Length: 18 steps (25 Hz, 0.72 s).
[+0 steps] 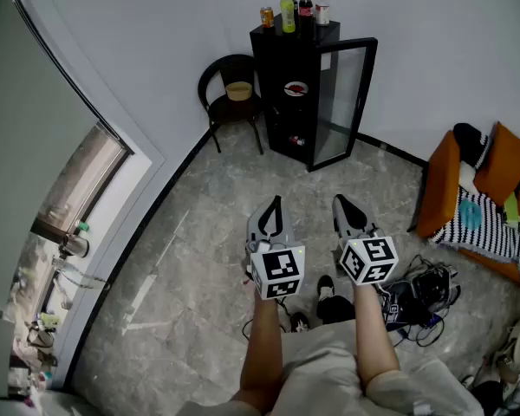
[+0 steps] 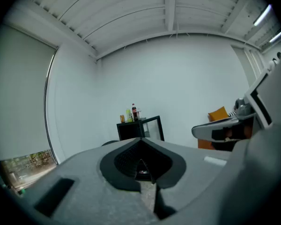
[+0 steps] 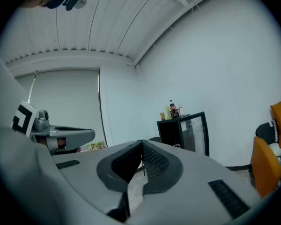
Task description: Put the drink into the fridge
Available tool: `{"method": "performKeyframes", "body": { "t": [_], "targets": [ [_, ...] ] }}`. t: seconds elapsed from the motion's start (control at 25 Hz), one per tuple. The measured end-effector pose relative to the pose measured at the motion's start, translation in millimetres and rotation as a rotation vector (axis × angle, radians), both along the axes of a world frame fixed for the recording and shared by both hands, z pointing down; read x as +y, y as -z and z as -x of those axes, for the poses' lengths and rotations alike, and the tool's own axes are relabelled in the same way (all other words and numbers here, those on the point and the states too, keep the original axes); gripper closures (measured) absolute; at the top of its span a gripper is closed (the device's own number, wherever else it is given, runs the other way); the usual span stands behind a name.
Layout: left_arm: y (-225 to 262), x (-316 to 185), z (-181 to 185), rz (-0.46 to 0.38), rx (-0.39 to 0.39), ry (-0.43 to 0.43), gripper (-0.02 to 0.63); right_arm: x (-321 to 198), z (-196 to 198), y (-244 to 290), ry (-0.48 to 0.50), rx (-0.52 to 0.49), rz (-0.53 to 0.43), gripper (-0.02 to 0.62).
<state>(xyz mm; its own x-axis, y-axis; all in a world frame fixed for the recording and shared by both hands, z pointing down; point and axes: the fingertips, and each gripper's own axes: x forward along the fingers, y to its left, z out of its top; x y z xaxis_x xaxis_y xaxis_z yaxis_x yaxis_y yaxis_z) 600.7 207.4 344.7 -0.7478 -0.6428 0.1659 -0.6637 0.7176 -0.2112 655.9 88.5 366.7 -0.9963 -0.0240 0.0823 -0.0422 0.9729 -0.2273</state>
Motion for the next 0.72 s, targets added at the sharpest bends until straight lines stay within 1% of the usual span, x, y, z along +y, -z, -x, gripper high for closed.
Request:
{"method": "performKeyframes", "body": {
  "t": [0.12,0.16,0.28,0.36,0.44,0.52,0.56,0.6,0.68,0.72],
  "targets": [
    [-5,-17,4,-0.098,0.066,-0.018,0.597,-20,1,5,0.015,-0.038,0.000,0.589],
    [-8,-23,7,-0.112,0.081,-0.027,0.597,-27,5,6,0.015,-0.044,-0.003,0.589],
    [-19,-38,23,-0.092,0.085,-0.040,0.597,-43,29,0,0.022,-0.043,-0.006,0.589],
    [-22,-47,39,-0.123,0.111,-0.045,0.597,-52,51,-3,0.037,-0.044,0.004,0.589],
    [-21,-57,56,-0.146,0.127,-0.022,0.597,-62,74,-3,0.067,-0.056,0.014,0.589],
    [-21,-72,72,-0.122,0.119,0.006,0.597,-76,95,3,0.106,-0.069,0.019,0.589],
    [-19,-81,76,-0.115,0.125,0.005,0.597,-85,103,7,0.117,-0.077,0.022,0.589],
    [-17,-89,77,-0.129,0.143,-0.009,0.597,-93,107,12,0.124,-0.087,0.027,0.589],
    [-9,-101,82,-0.199,0.185,-0.036,0.597,-107,116,19,0.136,-0.105,0.034,0.589],
    [-7,-104,88,-0.222,0.193,-0.037,0.597,-113,122,21,0.142,-0.111,0.033,0.589]
  ]
}}
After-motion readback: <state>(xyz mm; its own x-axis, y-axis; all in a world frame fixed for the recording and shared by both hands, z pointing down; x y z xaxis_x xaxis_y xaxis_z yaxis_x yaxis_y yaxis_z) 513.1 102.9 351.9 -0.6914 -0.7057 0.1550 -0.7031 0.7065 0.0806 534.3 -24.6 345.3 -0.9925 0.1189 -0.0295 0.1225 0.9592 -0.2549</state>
